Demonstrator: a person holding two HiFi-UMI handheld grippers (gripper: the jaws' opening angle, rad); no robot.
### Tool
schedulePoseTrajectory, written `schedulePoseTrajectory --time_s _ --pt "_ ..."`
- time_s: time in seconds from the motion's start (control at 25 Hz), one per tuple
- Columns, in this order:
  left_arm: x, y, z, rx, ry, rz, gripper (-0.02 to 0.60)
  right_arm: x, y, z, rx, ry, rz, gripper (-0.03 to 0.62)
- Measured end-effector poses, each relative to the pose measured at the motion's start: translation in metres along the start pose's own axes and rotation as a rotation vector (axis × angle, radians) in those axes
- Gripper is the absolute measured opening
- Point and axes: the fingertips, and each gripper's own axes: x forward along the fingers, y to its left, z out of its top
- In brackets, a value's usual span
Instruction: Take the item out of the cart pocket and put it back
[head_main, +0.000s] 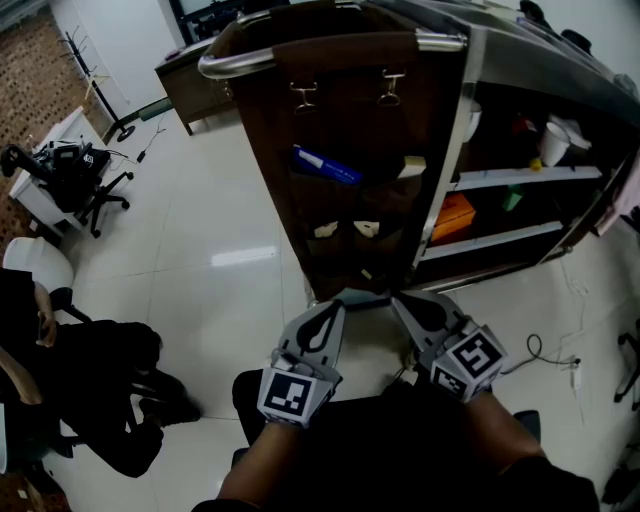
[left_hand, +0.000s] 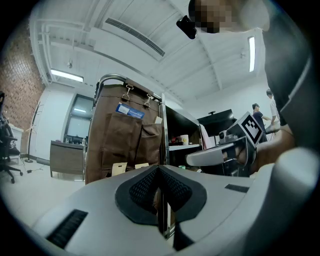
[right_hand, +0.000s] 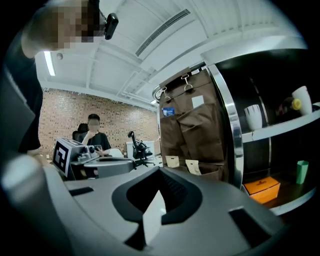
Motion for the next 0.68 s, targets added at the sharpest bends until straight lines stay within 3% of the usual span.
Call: schedulePoseTrajectory --time_s 0.68 --pt "0.0000 -0.0009 0.0007 0.003 -0.001 -0.001 0.000 0.0007 0.0006 0.0008 -0.008 0.003 -0.003 0.009"
